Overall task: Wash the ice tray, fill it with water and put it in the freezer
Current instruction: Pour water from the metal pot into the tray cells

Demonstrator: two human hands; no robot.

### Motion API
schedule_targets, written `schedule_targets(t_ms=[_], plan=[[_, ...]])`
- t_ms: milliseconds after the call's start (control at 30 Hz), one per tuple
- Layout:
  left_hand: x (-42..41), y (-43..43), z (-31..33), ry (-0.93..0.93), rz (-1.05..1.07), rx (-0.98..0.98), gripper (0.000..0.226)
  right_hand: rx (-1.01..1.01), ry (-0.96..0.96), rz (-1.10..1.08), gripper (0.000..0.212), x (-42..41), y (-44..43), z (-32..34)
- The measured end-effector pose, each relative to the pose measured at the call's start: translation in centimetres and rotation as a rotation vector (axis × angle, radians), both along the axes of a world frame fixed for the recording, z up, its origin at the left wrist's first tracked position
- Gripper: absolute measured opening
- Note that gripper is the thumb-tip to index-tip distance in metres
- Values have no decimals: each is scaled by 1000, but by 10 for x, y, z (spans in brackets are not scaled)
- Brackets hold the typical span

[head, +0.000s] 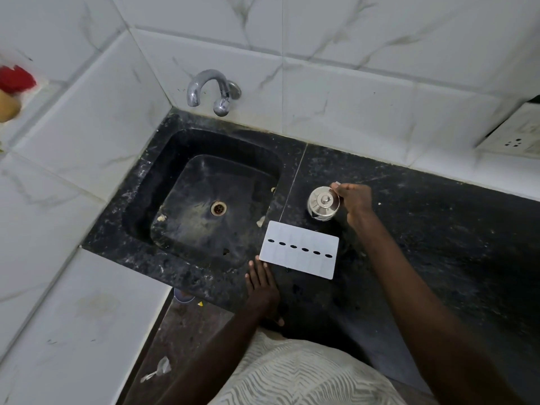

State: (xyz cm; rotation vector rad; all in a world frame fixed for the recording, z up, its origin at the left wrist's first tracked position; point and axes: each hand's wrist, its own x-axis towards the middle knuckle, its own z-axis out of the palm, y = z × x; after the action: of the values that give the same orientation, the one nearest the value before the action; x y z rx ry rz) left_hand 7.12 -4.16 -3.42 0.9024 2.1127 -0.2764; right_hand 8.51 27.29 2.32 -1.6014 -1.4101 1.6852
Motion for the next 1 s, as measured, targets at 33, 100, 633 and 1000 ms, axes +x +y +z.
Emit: schedule_targets(t_ms=[33,100,633,1000], plan=[[1,0,-1,3,-6,-8,171,-9,-3,10,18,0,7,-3],[2,0,-3,11,5,-13,172,-25,0,48,10,-3,19,-4],[0,4,4,-9,-4,-29,166,-88,-63,253,13,-17,38,-18],[0,2,-4,-4,7,-25,169,9,-35,273,11,-9,31,-34]])
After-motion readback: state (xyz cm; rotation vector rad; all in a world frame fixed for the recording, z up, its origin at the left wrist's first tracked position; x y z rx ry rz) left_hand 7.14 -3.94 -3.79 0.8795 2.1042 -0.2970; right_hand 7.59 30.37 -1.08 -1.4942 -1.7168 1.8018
